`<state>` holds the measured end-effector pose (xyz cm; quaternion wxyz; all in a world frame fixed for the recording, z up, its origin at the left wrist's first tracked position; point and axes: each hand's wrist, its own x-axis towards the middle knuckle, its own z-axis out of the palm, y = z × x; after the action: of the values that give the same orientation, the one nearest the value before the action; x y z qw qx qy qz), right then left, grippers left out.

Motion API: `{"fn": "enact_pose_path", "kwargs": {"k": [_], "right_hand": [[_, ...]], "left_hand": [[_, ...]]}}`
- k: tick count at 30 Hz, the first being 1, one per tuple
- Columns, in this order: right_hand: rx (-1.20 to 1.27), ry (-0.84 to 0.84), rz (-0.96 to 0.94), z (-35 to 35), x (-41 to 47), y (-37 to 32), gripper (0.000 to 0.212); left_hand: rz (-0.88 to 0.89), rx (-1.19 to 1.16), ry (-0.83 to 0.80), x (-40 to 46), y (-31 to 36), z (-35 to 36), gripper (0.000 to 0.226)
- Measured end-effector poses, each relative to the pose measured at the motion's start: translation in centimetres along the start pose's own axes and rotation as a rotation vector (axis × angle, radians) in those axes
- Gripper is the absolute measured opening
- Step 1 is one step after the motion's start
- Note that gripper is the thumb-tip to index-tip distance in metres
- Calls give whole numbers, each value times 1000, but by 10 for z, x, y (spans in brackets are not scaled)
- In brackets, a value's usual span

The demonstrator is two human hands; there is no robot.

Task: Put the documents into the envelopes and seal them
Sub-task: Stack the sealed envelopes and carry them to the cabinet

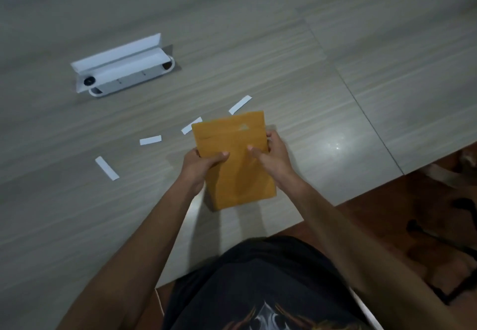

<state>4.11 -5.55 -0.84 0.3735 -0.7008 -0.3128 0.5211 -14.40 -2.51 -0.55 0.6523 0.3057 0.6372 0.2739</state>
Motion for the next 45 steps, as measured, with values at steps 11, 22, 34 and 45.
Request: {"fn": "enact_pose_path", "kwargs": {"k": [11, 22, 34, 45], "right_hand": [[22, -124, -288, 72, -9, -63, 39], [-125, -88, -182, 93, 1, -15, 53], [-210, -335, 138, 132, -1, 11, 64], [-101, -418, 220, 192, -28, 10, 51]], "left_hand": [[383, 23, 103, -25, 49, -81, 39], [223, 59, 166, 1, -2, -86, 50], [8, -85, 51, -20, -39, -141, 57], [-44, -185, 102, -28, -72, -204, 58]]}}
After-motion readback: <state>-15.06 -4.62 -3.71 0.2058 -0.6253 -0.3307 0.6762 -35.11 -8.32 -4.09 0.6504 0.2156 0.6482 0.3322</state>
